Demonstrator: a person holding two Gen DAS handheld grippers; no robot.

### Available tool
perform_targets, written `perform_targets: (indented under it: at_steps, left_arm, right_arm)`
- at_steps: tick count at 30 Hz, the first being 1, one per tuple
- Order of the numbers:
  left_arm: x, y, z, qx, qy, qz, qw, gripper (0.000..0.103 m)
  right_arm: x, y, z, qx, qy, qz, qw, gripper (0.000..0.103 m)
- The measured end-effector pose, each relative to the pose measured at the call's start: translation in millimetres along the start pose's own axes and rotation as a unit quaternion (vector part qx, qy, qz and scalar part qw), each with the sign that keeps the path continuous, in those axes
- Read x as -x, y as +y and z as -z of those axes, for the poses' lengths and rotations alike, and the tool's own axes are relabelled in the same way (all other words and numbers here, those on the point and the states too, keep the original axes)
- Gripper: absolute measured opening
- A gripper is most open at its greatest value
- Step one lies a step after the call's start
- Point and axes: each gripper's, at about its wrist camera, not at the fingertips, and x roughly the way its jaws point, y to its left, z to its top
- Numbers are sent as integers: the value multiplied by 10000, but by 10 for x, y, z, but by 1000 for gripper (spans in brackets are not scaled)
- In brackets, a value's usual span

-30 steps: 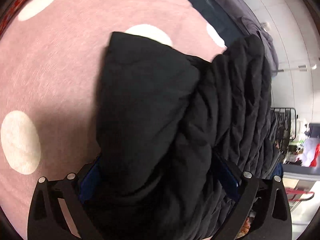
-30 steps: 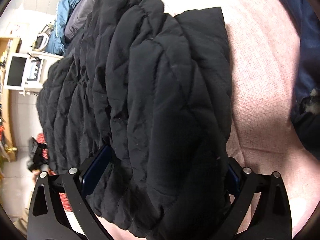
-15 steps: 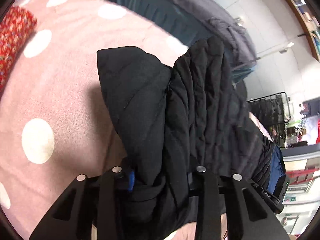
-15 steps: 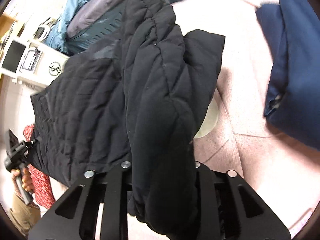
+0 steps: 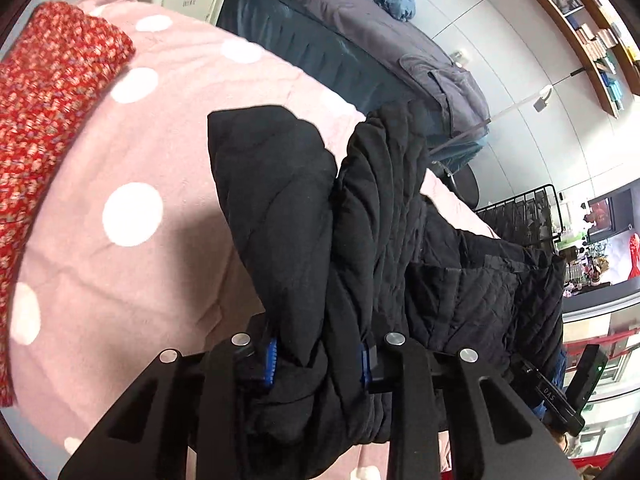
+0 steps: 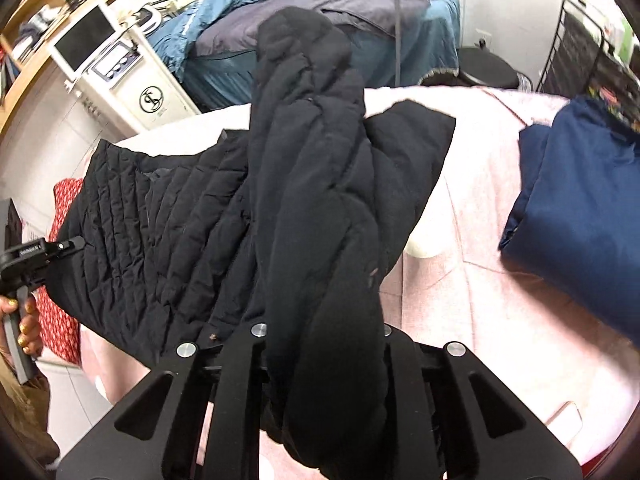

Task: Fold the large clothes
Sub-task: 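Lift the folded jacket with both grippers and carry it to the clothes pile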

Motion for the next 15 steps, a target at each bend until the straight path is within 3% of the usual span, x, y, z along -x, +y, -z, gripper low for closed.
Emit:
perform_targets:
  at_steps: [4,7,10,15]
  left_arm:
    - [105,-319,-5,-344,-53,-34,9994,26]
    - [266,-759,-5,-694,-257,199,9971,25]
    - [380,-1558,-58,-1278,-579,475,9890,25]
    - [341,-2858,32,-1986,-933,1029,9702,25]
  right_arm:
    - [362,-141,1,89,-464,-75,9989,15]
    - [760,-207,-111,149,-846,-131,9962,14]
    - [1218,-426,-242,304,-1298,-62,9911,14]
    - [2055,-1446,-341,-68,-2073,80,9782,14]
